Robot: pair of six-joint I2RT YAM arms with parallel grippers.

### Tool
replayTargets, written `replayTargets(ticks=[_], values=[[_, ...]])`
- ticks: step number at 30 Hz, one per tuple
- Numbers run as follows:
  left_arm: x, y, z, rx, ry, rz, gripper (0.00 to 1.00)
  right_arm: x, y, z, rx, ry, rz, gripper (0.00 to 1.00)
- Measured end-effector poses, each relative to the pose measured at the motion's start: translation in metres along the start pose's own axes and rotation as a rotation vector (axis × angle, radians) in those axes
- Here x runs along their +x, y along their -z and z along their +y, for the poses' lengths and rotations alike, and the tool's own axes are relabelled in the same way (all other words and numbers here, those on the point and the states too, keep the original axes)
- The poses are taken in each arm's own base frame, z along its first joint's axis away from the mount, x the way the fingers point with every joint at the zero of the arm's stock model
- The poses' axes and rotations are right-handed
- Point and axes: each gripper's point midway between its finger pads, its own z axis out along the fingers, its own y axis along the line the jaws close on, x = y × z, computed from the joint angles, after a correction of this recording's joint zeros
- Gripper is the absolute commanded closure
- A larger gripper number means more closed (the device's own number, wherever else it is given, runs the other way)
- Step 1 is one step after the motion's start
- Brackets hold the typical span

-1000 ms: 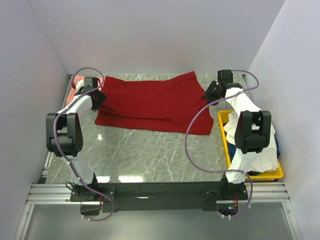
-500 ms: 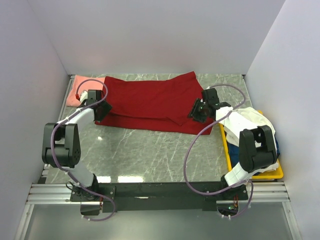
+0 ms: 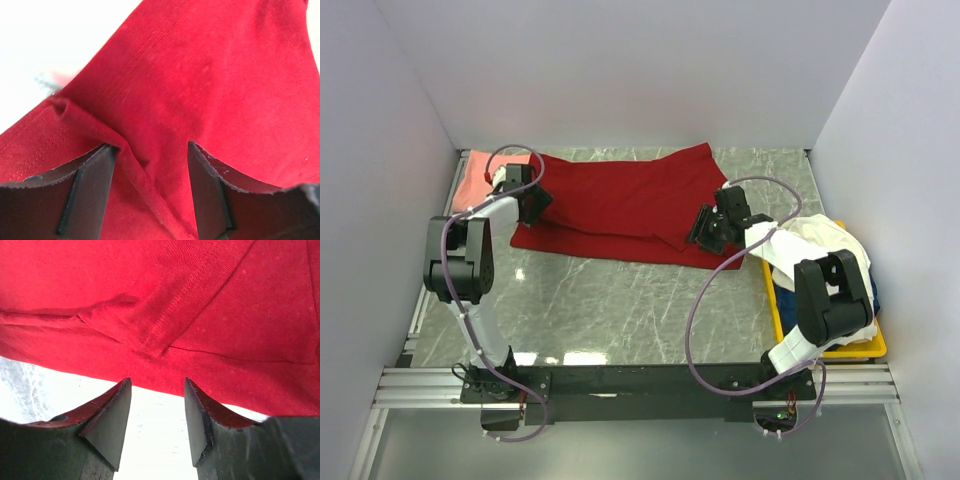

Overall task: Fold and stack the t-shirts
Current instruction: Fold the tshirt

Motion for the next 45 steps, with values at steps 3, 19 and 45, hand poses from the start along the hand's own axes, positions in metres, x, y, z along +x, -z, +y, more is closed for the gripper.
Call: replayTargets(ticks=[3,19,45], values=[[-0.002,-0.006,-0.006,0.008,0.001,0.002,0.37,0.004,-0.002,-0.002,-0.001,0.0,0.006,0.45],[0.009,-0.006,0.009,-0.006,0.007,0.008,0.32,0.016,-0.022,-0.002,-0.014,-0.013,0.05,0.47],[0.0,0.076,0.033,0.102,0.076,-0.145,0.24,0.019,-0.05,0.01,-0.014,-0.025,0.076,0.61]])
